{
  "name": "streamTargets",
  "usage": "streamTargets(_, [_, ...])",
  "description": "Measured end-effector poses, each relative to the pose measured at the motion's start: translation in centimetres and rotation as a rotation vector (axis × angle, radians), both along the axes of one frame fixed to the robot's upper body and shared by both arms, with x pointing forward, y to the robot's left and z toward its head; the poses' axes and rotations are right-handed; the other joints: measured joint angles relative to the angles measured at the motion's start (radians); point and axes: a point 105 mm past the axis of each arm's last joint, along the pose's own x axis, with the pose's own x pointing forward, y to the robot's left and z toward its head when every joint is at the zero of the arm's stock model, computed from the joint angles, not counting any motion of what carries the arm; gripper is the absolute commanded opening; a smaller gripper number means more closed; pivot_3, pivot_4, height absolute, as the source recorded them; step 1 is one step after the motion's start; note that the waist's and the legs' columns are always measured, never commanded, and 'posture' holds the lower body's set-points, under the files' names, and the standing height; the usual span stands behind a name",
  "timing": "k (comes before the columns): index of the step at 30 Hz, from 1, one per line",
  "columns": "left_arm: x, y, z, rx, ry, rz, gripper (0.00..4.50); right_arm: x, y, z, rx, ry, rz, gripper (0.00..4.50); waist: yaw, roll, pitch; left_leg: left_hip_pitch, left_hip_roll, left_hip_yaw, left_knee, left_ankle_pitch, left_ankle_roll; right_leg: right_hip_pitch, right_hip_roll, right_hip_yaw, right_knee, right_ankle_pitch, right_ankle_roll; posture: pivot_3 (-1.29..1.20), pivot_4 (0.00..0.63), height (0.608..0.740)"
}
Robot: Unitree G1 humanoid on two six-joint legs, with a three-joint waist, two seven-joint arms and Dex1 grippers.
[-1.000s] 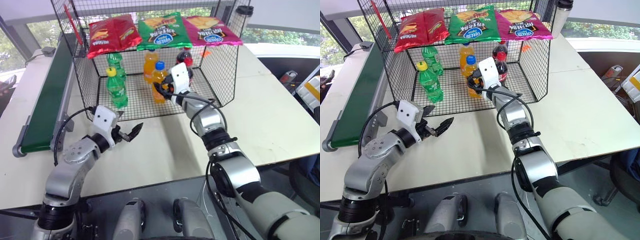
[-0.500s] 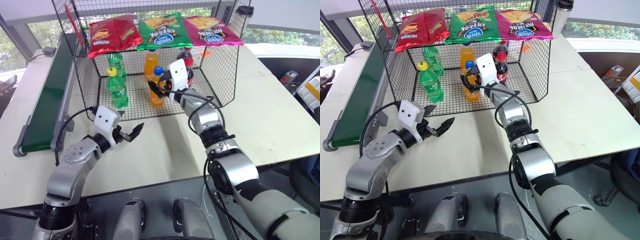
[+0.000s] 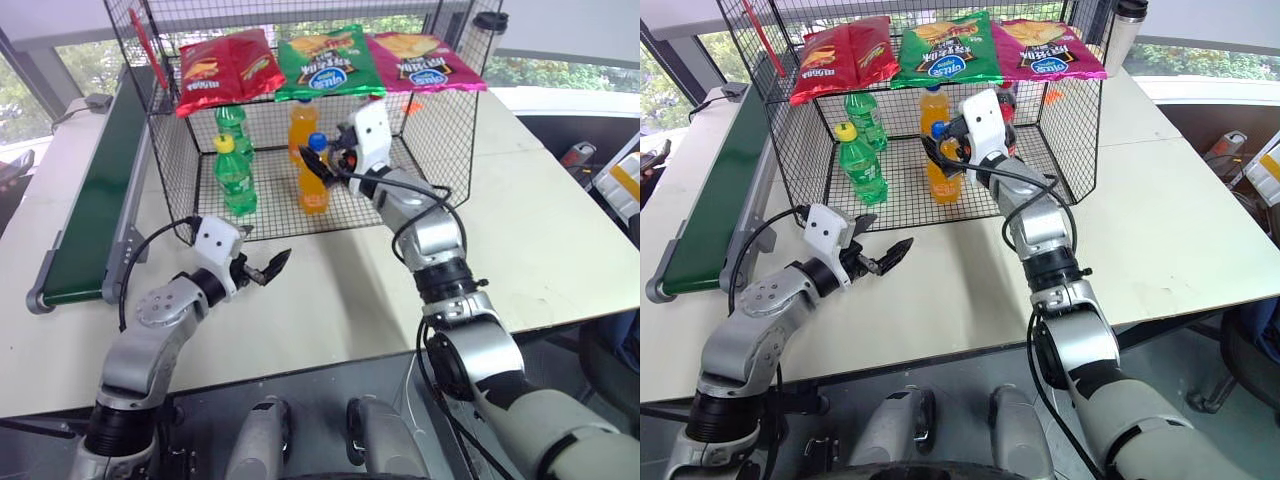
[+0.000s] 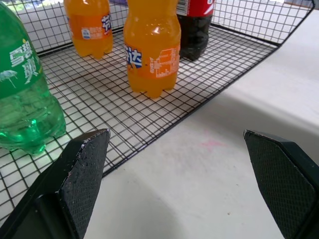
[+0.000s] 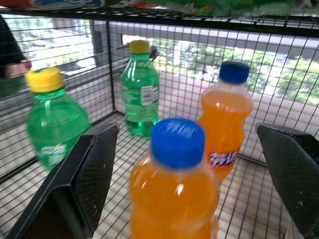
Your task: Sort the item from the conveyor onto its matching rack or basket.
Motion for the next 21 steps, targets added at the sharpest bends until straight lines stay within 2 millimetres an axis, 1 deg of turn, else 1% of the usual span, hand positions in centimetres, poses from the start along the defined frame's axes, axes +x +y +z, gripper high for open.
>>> streamTargets(1, [0.0, 0.0, 0.1, 0.003, -0.006, 0.0, 4.5, -1.0, -0.1, -0.3, -0.011, 0.011, 0.037, 4.49, 0.002, 0.0, 0.0, 0.0, 0.0, 0.0, 0.0, 0.0, 0.0, 0.0, 0.0, 0.0, 0.0, 0.0, 0.0, 0.0, 0.15, 0.739])
streamTargets(2, [0.1, 0.1, 0.1, 0.007, -0.007, 0.004, 4.5, -1.6, -0.2, -0.5, -0.02, 0.02, 0.061, 4.49, 0.002, 0.0, 0.0, 0.0, 0.0, 0.0, 0.0, 0.0, 0.0, 0.0, 0.0, 0.0, 0.0, 0.0, 0.0, 0.0, 0.15, 0.739])
streamTargets(4, [0.1, 0.1, 0.0, 0.009, -0.006, 0.006, 4.5, -3.8, -0.5, -1.6, -0.064, 0.05, 0.138, 4.49, 0.004, 0.0, 0.0, 0.0, 0.0, 0.0, 0.0, 0.0, 0.0, 0.0, 0.0, 0.0, -0.001, 0.0, 0.0, 0.0, 0.15, 0.739])
streamTargets(5, [0.1, 0.2, -0.1, 0.01, -0.004, 0.007, 4.5, -4.9, -0.8, -2.4, -0.089, 0.068, 0.174, 4.49, 0.004, 0.0, 0.0, 0.0, 0.0, 0.0, 0.0, 0.0, 0.0, 0.0, -0.001, 0.0, -0.001, 0.0, 0.0, 0.0, 0.15, 0.739])
streamTargets(9, [-0.4, 0.5, -0.9, 0.011, 0.024, 0.01, 4.5, -8.3, -2.1, -5.7, -0.172, 0.187, 0.274, 4.49, 0.002, 0.0, 0.0, 0.0, 0.0, 0.0, 0.0, 0.0, 0.0, 0.0, -0.001, 0.0, -0.002, -0.002, -0.003, 0.0, 0.15, 0.739])
streamTargets(11, [-1.0, 0.6, -1.5, 0.002, 0.05, -0.002, 4.5, -9.3, -2.6, -6.9, -0.192, 0.238, 0.3, 4.49, -0.001, 0.0, 0.0, 0.0, 0.001, 0.0, 0.0, 0.0, 0.0, 0.0, -0.002, 0.0, -0.002, -0.002, -0.004, 0.0, 0.15, 0.739])
streamTargets(16, [-2.4, 1.2, -2.4, 0.015, 0.09, -0.021, 4.5, -10.6, -3.1, -7.6, -0.207, 0.273, 0.322, 4.49, 0.002, 0.0, 0.0, 0.0, 0.002, -0.001, 0.0, 0.0, 0.0, 0.0, -0.001, 0.0, -0.003, -0.003, -0.004, 0.0, 0.15, 0.739])
streamTargets(19, [-3.1, 1.7, -2.8, 0.023, 0.117, -0.017, 4.5, -10.9, -3.8, -8.8, -0.213, 0.316, 0.299, 4.49, 0.004, 0.0, 0.0, -0.001, 0.002, -0.001, 0.0, 0.0, 0.0, 0.001, -0.002, 0.0, -0.006, -0.003, -0.005, 0.0, 0.15, 0.739])
streamTargets(21, [-3.4, 1.6, -2.9, 0.019, 0.128, -0.028, 4.5, -10.7, -3.9, -8.9, -0.214, 0.317, 0.282, 4.49, 0.004, 0.0, 0.0, -0.001, 0.002, -0.001, 0.0, 0.0, 0.0, 0.002, -0.002, 0.0, -0.009, -0.003, -0.005, 0.0, 0.15, 0.739])
